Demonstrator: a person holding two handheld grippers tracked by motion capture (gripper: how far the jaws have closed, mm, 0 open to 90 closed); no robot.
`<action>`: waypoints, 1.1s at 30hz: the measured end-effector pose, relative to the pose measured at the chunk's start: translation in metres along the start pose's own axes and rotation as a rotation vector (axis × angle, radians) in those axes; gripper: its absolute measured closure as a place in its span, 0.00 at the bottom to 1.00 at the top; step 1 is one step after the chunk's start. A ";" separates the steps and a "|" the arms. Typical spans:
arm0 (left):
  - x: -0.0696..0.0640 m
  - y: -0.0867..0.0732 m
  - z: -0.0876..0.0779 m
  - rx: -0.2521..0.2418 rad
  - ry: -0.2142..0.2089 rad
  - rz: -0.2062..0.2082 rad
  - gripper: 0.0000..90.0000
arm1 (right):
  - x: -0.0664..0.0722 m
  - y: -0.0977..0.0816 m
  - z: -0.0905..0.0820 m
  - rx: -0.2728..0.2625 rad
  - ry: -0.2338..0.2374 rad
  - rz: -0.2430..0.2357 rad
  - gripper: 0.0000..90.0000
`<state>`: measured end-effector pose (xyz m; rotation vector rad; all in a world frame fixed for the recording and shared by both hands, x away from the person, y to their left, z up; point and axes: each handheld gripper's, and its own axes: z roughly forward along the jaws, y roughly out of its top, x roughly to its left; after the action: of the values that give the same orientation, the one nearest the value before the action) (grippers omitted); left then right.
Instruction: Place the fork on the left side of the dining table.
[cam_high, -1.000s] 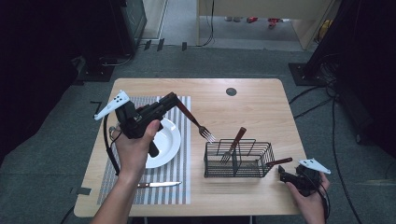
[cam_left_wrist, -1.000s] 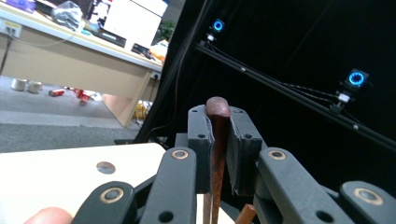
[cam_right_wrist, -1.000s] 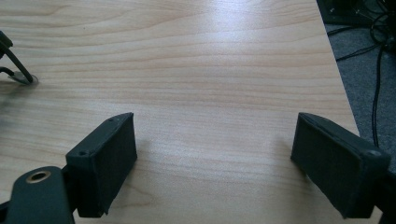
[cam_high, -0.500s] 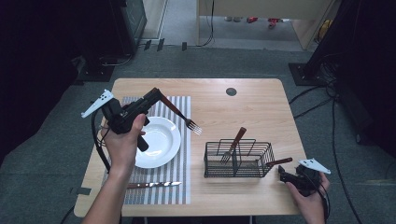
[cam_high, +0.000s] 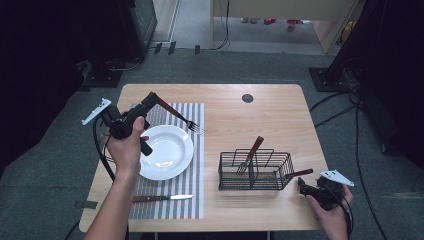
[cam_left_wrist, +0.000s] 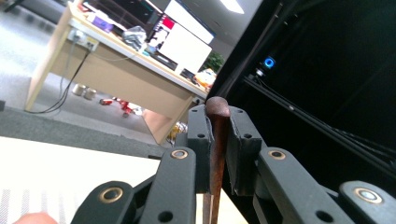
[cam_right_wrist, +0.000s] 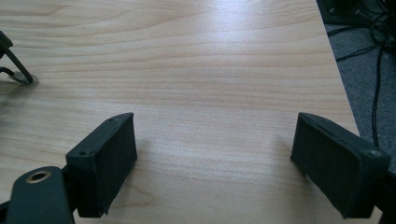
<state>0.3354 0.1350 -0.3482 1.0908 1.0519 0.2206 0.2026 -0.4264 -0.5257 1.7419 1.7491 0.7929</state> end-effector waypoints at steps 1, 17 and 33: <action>0.005 -0.001 0.000 -0.011 0.003 -0.005 0.92 | 0.000 0.000 0.000 0.001 0.000 0.001 0.15; 0.064 -0.014 0.011 -0.113 0.105 -0.148 0.92 | 0.000 0.000 0.000 0.000 0.000 0.000 0.15; 0.122 -0.045 0.052 -0.127 0.221 -0.365 0.92 | 0.000 0.000 0.000 0.000 0.000 0.000 0.15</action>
<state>0.4252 0.1556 -0.4531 0.7555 1.3949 0.1133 0.2027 -0.4264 -0.5257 1.7417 1.7489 0.7937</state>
